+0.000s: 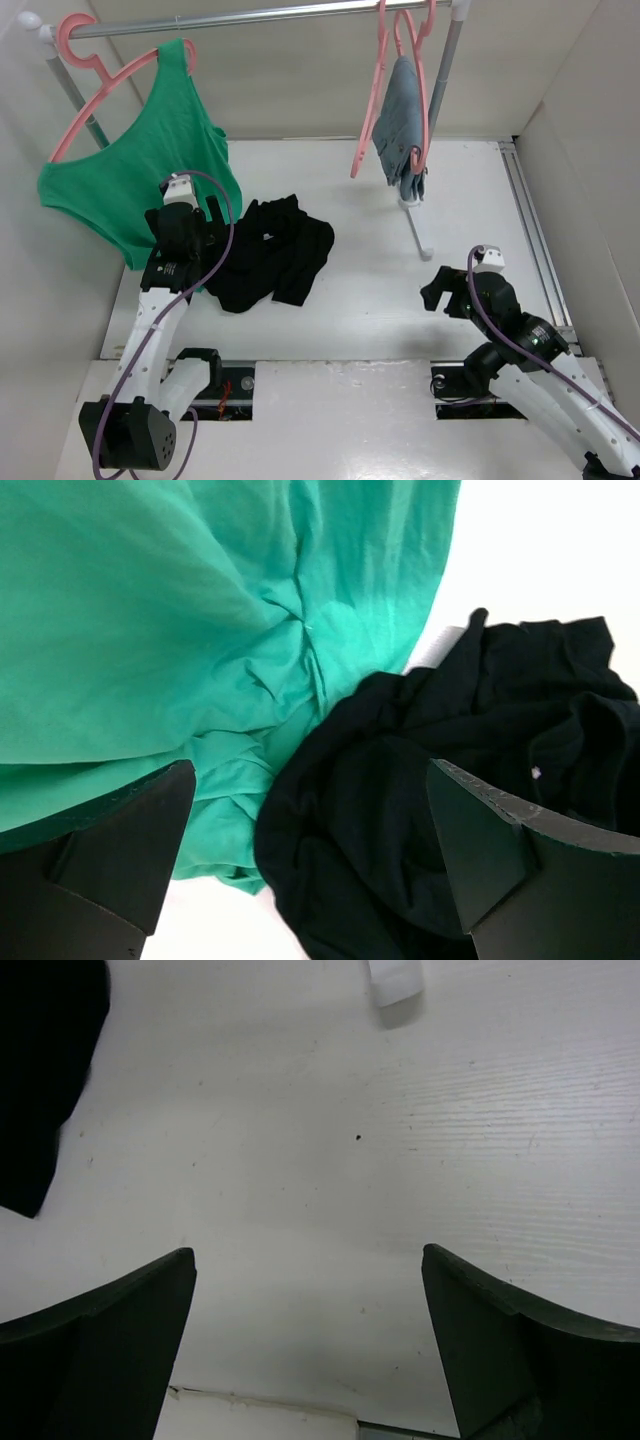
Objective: Place the t-shirt on the hanger
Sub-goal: Move the tshirt to the center of the board
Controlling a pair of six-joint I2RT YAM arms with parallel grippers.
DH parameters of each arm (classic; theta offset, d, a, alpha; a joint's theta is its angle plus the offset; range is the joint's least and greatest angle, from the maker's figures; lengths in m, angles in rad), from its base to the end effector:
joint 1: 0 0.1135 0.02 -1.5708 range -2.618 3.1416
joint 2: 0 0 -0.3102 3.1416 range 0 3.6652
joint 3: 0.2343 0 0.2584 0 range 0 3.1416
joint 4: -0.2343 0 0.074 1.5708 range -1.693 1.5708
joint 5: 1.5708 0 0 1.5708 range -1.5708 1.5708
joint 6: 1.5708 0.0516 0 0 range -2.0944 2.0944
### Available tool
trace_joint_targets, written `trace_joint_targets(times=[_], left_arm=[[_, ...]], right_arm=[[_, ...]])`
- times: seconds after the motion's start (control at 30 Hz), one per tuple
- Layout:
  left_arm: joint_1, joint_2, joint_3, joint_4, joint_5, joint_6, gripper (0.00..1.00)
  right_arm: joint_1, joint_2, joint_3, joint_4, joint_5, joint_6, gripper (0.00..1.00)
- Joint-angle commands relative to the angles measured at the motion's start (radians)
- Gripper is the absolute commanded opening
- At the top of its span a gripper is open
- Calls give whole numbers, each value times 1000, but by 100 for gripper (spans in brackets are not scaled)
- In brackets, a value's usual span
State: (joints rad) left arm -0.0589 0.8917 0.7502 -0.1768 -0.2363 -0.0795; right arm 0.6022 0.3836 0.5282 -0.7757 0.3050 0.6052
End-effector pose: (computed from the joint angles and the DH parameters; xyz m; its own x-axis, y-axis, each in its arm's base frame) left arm 0.2007 0.0003 0.3400 -0.2983 -0.0597 -0.9526 -0.1890 0.9820 -0.0024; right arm 0.0680 0.0280 0.2525 -0.5936 0.2505 -0.7648 -0.0034 0.9495 0.3136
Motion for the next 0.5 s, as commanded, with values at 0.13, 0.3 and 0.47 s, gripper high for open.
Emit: trace_joint_targets(times=[0.13, 0.3, 0.47], left_arm=[[2, -23, 81, -62, 225, 51, 100], [-60, -1, 121, -200, 587, 441, 100], [-177, 94, 161, -351, 556, 621, 100]], right_arm=[[-4, 41, 13, 242, -196, -194, 99], [-4, 205, 41, 380, -358, -300, 99], [42, 461, 79, 481, -426, -369, 99]])
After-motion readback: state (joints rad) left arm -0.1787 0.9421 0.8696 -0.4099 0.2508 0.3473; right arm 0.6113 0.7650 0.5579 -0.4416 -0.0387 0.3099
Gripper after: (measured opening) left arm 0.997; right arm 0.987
